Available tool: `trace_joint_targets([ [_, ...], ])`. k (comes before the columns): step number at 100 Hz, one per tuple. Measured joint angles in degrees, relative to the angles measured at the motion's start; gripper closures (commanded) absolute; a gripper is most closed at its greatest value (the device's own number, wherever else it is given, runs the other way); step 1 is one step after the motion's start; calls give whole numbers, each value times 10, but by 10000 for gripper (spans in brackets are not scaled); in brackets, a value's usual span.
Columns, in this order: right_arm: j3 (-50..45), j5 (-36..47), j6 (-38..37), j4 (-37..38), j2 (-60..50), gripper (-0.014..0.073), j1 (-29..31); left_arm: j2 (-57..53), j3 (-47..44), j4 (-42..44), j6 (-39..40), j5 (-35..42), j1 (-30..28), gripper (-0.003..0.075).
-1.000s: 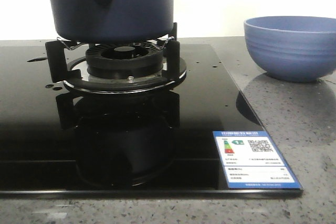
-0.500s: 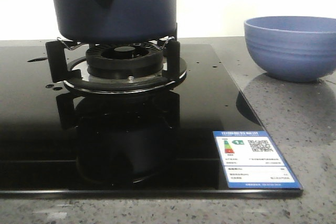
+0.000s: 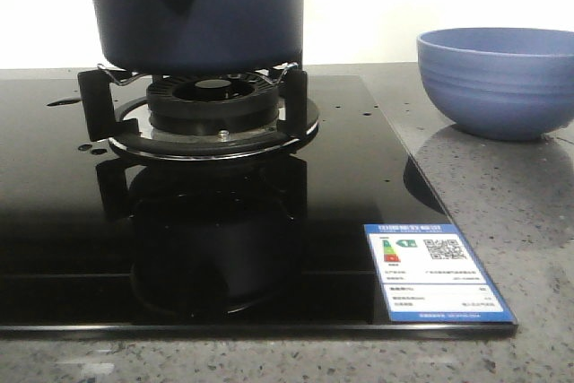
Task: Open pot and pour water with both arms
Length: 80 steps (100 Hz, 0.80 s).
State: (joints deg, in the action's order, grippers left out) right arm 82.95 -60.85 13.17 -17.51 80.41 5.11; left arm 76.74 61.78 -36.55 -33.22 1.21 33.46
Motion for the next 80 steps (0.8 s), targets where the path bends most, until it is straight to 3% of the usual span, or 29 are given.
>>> trace_joint_targets([
  [19, 0, 0, 0, -8, 0, 102, 0, -60, 0, 14, 0, 0, 0, 168],
  [32, 0, 9, 14, -41, -1, 113, 0, -97, 0, 41, 0, 4, 0, 277],
  [41, -1, 25, 32, -65, -9, 225, 0, -113, 0, 48, 0, 15, -3, 426],
  [56, -32, 86, 69, -116, -49, 587, 0, -130, 0, 51, 0, 19, -40, 736],
  [60, -47, 110, 85, -135, -63, 667, 0, -134, 0, 52, 0, 15, -53, 740],
  [80, -155, 243, 207, -246, -133, 657, 0, -161, -11, 52, 0, -49, -157, 741],
])
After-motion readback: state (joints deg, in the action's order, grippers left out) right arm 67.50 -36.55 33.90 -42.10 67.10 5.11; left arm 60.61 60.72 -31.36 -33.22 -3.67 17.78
